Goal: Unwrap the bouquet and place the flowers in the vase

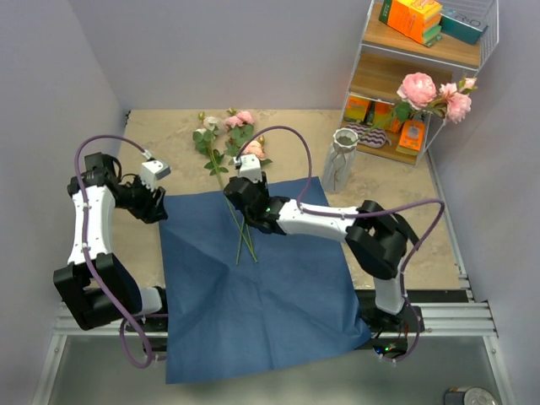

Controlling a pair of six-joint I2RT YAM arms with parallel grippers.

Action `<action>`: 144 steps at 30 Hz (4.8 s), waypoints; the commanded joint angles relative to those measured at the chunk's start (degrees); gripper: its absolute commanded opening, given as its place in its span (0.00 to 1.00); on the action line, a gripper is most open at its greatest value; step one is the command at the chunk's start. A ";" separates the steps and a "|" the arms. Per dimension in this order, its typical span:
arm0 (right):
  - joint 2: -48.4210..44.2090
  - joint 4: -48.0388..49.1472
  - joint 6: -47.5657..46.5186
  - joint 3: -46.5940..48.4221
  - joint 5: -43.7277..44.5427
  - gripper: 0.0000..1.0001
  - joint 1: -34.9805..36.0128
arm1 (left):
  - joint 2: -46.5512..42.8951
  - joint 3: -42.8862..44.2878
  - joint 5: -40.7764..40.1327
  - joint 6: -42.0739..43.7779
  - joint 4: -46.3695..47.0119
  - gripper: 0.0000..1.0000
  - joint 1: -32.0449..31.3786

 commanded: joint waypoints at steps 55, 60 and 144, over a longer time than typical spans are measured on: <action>17.88 -5.96 12.32 14.59 -14.64 0.39 -11.32 | 2.67 -0.37 1.48 8.36 -1.74 0.52 7.92; 18.58 -5.69 12.58 15.12 -14.55 0.38 -11.23 | 2.68 -0.72 1.57 8.72 -2.01 0.51 8.27; -4.97 84.57 -73.81 6.34 -1.90 0.00 -29.78 | 7.77 8.59 5.61 10.12 -8.60 0.99 9.68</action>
